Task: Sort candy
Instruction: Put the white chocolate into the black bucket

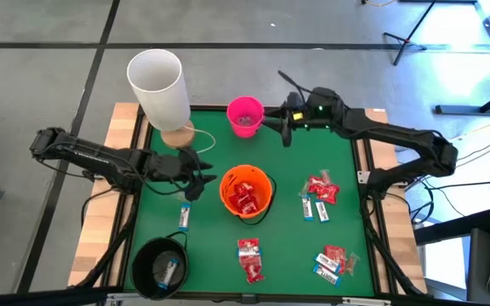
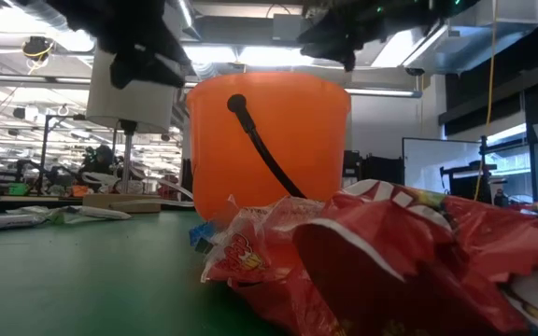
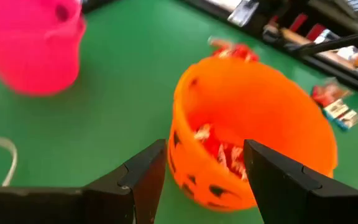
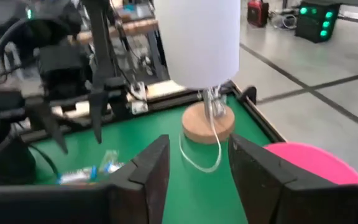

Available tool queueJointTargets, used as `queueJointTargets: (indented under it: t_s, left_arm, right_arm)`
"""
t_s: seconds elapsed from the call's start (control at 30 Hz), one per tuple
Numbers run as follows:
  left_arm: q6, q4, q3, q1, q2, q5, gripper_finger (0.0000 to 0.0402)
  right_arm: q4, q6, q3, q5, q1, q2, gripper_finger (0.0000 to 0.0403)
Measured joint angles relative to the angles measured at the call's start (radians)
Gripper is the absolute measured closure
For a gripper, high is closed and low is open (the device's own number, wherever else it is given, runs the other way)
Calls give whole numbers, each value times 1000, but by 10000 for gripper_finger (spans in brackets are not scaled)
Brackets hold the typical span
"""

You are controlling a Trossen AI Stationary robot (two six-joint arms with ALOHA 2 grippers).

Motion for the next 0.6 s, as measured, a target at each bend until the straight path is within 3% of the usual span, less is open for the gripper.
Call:
queueJointTargets:
  t_s: [0.13, 0.3, 0.6]
  left_arm:
    - [-101, -77, 0, 0, 0, -3, 195]
    - [-210, -166, 0, 0, 0, -16, 195]
    - [-236, -233, 0, 0, 1, -28, 195]
  right_arm:
    - [-59, -47, 0, 74, 64, -29, 246]
    - [-65, -70, -4, 85, 111, -28, 246]
    - [16, -33, -150, 102, 121, -77, 246]
